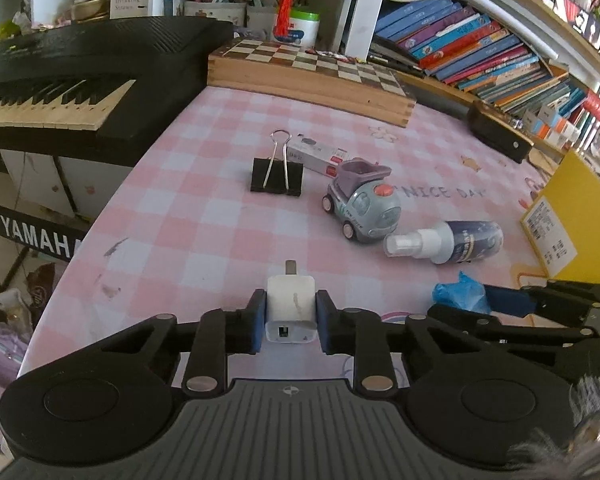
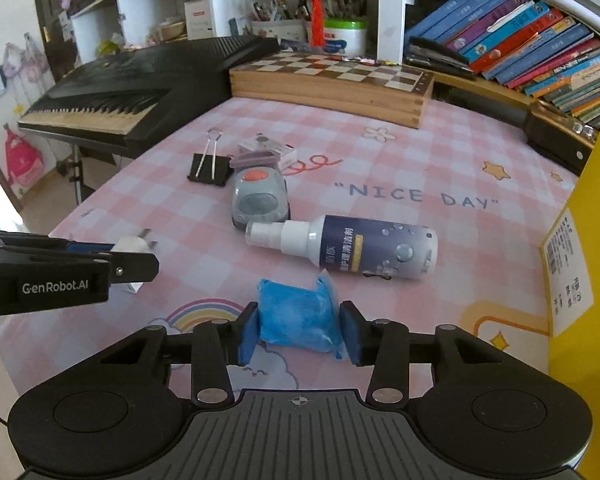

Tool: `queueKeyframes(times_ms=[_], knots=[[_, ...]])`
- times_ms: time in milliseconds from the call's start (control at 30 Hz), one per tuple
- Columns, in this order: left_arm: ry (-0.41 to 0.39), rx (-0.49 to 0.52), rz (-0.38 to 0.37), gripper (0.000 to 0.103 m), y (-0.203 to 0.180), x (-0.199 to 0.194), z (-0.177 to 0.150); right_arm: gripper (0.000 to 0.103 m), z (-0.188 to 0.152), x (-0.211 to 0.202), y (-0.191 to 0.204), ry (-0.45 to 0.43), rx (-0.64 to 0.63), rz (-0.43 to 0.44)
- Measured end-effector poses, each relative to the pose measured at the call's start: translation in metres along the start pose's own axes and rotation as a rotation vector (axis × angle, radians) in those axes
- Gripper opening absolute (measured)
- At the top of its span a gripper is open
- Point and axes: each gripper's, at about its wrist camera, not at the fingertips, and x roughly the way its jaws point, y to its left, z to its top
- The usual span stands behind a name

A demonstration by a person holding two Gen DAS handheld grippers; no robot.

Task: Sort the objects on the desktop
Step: 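Grasp the white charger plug with the left tool while the right tool grasps the blue packet, then carry the plug with the left tool while the right tool carries the blue packet toward the yellow box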

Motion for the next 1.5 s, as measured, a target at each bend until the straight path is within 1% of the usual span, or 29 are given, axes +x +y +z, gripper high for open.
queueKeyframes(times_ms=[267,600,833,1133,1500], knots=[[-0.031,0.004,-0.057,0.023,-0.002,-0.014,0.004,0.039,0.006,-0.016,-0.007,-0.024,0.041,0.001],[-0.107,-0.002,-0.171,0.023,-0.008,-0.057,0.015,0.039,0.005,-0.053,-0.008,-0.077,0.105,-0.006],[-0.146,0.008,-0.249,0.023,-0.011,-0.090,0.014,0.039,-0.001,-0.083,-0.007,-0.104,0.145,-0.011],[-0.149,0.038,-0.366,0.023,-0.015,-0.128,0.000,0.039,-0.020,-0.126,0.007,-0.137,0.185,-0.024],[-0.120,0.085,-0.458,0.023,-0.017,-0.158,-0.029,0.039,-0.056,-0.156,0.029,-0.118,0.252,-0.068]])
